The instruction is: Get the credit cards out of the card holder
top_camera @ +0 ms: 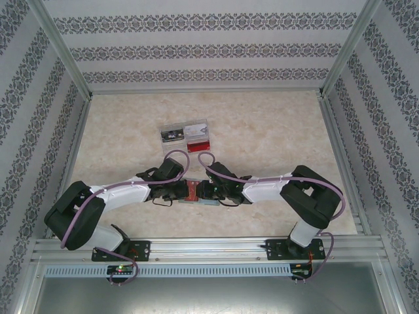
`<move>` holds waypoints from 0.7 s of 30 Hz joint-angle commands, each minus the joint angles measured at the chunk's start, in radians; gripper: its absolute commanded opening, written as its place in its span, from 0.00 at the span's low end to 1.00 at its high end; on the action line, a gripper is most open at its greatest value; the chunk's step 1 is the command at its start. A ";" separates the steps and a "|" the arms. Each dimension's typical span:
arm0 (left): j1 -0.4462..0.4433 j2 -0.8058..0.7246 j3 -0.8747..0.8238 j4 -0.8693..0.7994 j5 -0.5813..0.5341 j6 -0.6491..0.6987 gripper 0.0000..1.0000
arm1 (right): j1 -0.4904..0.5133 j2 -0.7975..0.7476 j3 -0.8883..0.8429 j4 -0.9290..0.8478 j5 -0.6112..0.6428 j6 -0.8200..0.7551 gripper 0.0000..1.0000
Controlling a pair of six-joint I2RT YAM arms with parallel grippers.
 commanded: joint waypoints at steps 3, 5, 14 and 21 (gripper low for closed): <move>0.011 0.021 -0.021 0.020 0.029 -0.023 0.10 | -0.014 0.036 0.005 0.017 -0.021 0.023 0.24; 0.011 0.022 -0.019 0.024 0.034 -0.025 0.10 | -0.014 0.042 0.005 0.027 -0.028 0.029 0.23; 0.011 0.028 -0.018 0.019 0.035 -0.026 0.10 | -0.015 0.031 -0.008 0.038 -0.028 0.034 0.15; 0.011 0.022 -0.009 0.006 0.029 -0.020 0.10 | -0.018 0.033 -0.012 0.040 -0.031 0.036 0.00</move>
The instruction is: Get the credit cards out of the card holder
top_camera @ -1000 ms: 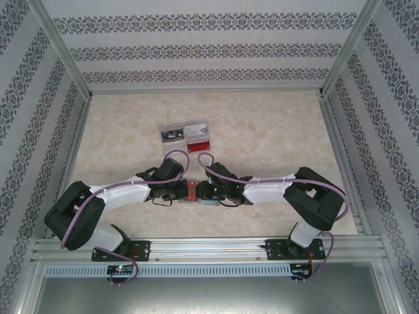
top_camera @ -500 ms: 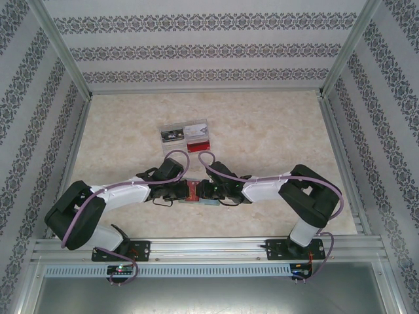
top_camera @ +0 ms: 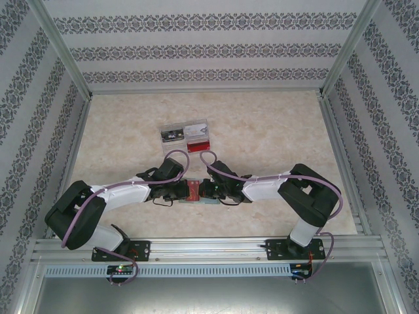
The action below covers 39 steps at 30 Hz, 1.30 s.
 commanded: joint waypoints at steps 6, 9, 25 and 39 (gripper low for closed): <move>0.011 -0.016 0.009 -0.059 -0.028 0.011 0.11 | -0.009 -0.028 -0.038 0.015 0.008 -0.001 0.00; 0.012 -0.034 0.017 -0.074 -0.036 0.014 0.11 | -0.017 -0.053 -0.057 0.009 0.015 -0.005 0.00; 0.013 -0.022 0.034 -0.087 -0.045 0.038 0.12 | -0.026 -0.069 -0.071 0.003 0.007 -0.021 0.00; 0.001 0.029 0.015 -0.002 0.025 0.007 0.11 | -0.020 -0.051 -0.051 0.014 -0.013 -0.025 0.14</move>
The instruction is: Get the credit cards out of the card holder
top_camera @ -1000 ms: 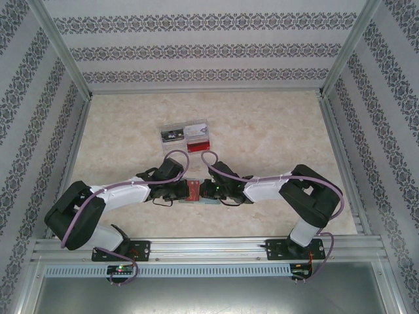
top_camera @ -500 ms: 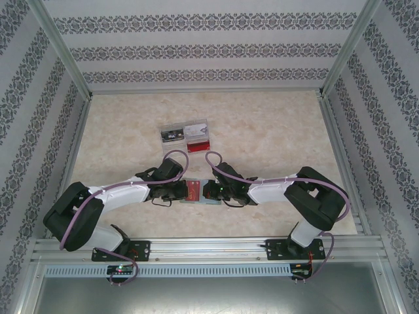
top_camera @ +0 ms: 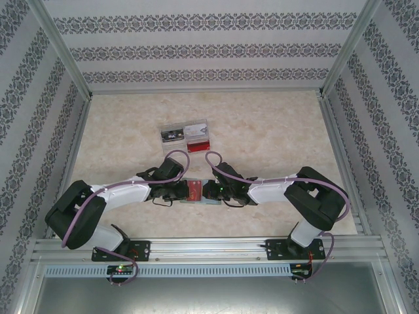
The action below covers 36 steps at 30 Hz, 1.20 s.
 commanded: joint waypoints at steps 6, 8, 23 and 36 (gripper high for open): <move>-0.006 0.028 0.008 0.008 0.010 -0.011 0.11 | 0.001 0.019 0.027 0.004 -0.022 -0.018 0.17; -0.005 0.028 0.009 0.005 0.007 -0.012 0.11 | 0.001 0.022 0.030 0.006 -0.026 -0.018 0.17; -0.006 0.025 0.013 -0.012 -0.001 -0.009 0.11 | 0.004 -0.050 0.008 0.011 0.012 -0.021 0.16; -0.005 0.022 0.013 -0.015 -0.002 -0.009 0.11 | 0.006 0.036 0.020 0.037 -0.019 -0.007 0.18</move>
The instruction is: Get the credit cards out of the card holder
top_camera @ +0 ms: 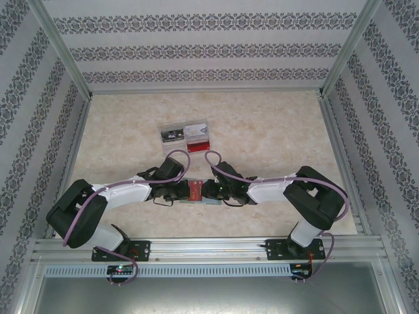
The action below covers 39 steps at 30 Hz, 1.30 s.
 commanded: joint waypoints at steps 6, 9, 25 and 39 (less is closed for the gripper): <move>-0.005 0.014 0.013 -0.026 -0.010 -0.007 0.11 | 0.006 0.034 0.022 0.037 -0.030 -0.004 0.19; -0.005 0.015 0.013 -0.025 -0.011 -0.008 0.11 | 0.005 0.035 0.021 0.039 -0.033 -0.002 0.13; -0.004 0.022 0.023 -0.082 -0.070 -0.015 0.00 | -0.030 -0.029 -0.051 0.033 -0.012 0.002 0.00; -0.005 -0.017 0.030 -0.065 -0.031 -0.012 0.14 | -0.022 0.010 -0.022 0.062 -0.043 0.001 0.16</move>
